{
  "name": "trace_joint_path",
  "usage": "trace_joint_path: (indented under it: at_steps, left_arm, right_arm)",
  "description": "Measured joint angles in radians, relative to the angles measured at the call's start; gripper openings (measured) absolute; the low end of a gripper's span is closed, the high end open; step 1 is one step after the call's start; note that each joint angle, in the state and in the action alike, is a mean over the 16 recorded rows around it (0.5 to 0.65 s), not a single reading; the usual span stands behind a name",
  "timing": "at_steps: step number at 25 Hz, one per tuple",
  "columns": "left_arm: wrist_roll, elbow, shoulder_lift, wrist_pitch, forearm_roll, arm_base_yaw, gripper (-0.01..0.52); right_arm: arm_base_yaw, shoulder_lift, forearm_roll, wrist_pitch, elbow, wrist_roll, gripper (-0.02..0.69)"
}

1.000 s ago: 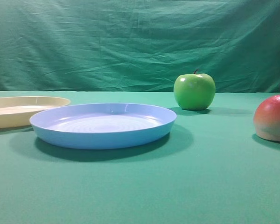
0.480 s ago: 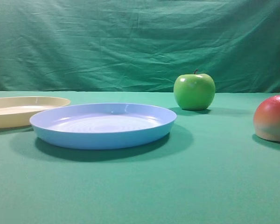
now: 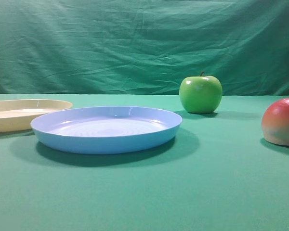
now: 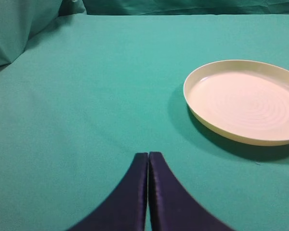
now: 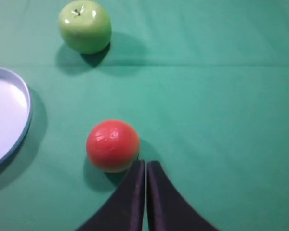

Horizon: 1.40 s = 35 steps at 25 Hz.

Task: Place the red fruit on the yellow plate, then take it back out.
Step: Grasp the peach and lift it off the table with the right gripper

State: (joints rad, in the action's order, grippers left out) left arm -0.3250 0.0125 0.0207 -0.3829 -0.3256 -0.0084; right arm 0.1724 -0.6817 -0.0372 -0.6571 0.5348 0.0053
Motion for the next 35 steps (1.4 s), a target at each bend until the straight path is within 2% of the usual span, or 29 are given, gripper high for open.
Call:
trace_joint_path:
  at_steps: [9, 14, 17, 25, 29, 32, 35]
  left_arm:
    - [0.0, 0.0, 0.0, 0.0, 0.0, 0.0, 0.0]
    - [0.0, 0.0, 0.0, 0.0, 0.0, 0.0, 0.0]
    - [0.0, 0.0, 0.0, 0.0, 0.0, 0.0, 0.0]
    - [0.0, 0.0, 0.0, 0.0, 0.0, 0.0, 0.0]
    - [0.0, 0.0, 0.0, 0.0, 0.0, 0.0, 0.0]
    - [0.0, 0.0, 0.0, 0.0, 0.0, 0.0, 0.0]
    - [0.0, 0.0, 0.0, 0.0, 0.0, 0.0, 0.0]
  right_arm:
    - [0.09, -0.25, -0.079, -0.146, 0.124, -0.135, 0.0]
    - [0.128, -0.398, -0.088, -0.152, 0.177, -0.185, 0.043]
    - [0.146, -0.476, -0.089, -0.138, 0.2, -0.2, 0.126]
    - [0.162, -0.642, -0.092, -0.077, 0.227, -0.22, 0.452]
    - [0.162, -0.715, -0.094, -0.036, 0.231, -0.222, 0.593]
    - [0.162, -0.768, -0.097, 0.003, 0.231, -0.222, 0.652]
    - [0.162, -0.817, -0.099, 0.043, 0.232, -0.222, 0.655]
